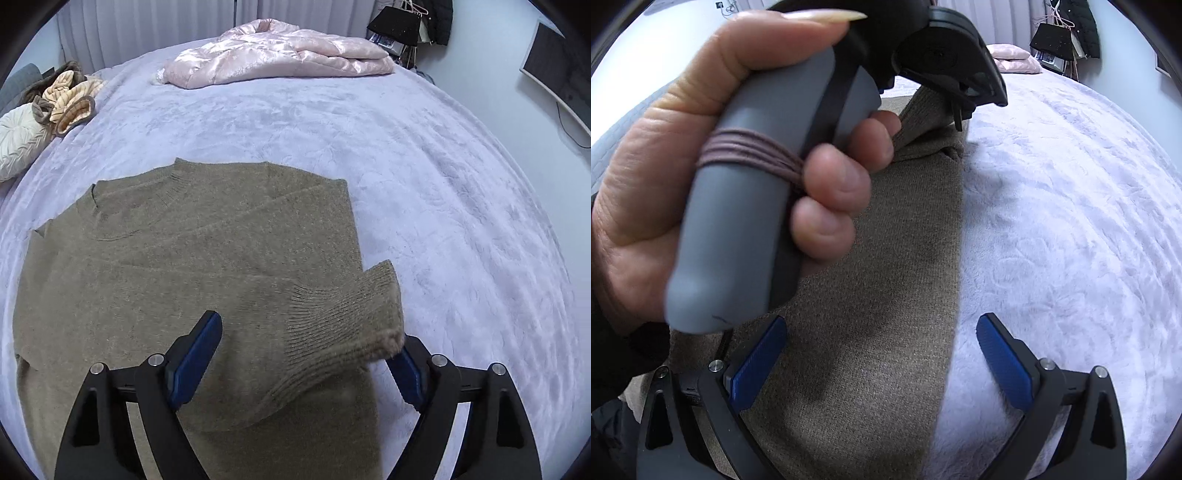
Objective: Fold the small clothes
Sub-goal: 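Open the left tool to release the sleeve onto the sweater, then move both tools toward the sweater hem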
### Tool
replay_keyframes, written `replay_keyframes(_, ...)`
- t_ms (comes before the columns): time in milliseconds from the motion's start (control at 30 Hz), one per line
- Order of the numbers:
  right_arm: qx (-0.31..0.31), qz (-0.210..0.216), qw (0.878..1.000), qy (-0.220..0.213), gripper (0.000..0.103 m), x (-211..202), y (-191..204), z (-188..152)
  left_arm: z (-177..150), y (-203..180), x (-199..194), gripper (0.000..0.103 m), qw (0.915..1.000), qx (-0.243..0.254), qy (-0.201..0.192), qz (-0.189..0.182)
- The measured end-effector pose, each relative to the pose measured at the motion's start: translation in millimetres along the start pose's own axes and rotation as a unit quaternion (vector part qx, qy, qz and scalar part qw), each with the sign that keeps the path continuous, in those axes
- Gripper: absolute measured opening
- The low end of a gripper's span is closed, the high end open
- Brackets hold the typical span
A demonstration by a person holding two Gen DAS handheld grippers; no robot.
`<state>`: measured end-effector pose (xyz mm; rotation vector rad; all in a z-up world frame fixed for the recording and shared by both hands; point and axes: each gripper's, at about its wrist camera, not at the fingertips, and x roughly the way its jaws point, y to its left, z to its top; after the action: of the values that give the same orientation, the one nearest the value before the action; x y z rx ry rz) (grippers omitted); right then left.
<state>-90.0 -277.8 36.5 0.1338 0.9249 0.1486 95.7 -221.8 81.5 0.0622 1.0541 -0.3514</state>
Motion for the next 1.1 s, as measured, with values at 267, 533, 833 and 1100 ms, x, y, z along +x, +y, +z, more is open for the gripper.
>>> replay_keyframes(267, 0.018, 0.015, 0.999, -0.029, 0.102, -25, -9, 13, -13, 106, -35, 0.085, 0.9978, -0.060, -0.026, 0.012)
replay_keyframes(533, -0.052, 0.043, 0.992, -0.104, 0.102, -41, 30, 84, -24, 190, -12, 0.085, 0.9910, -0.124, 0.003, 0.052)
replay_keyframes(833, -0.052, -0.005, 0.999, 0.015, 0.102, 54, 37, 135, -59, 260, -9, 0.085, 0.9853, -0.155, 0.015, 0.071)
replay_keyframes(1100, 0.043, -0.060, 0.997, -0.020, 0.102, 10, 10, 117, -76, 213, -25, 0.085, 0.9954, -0.081, 0.009, 0.049)
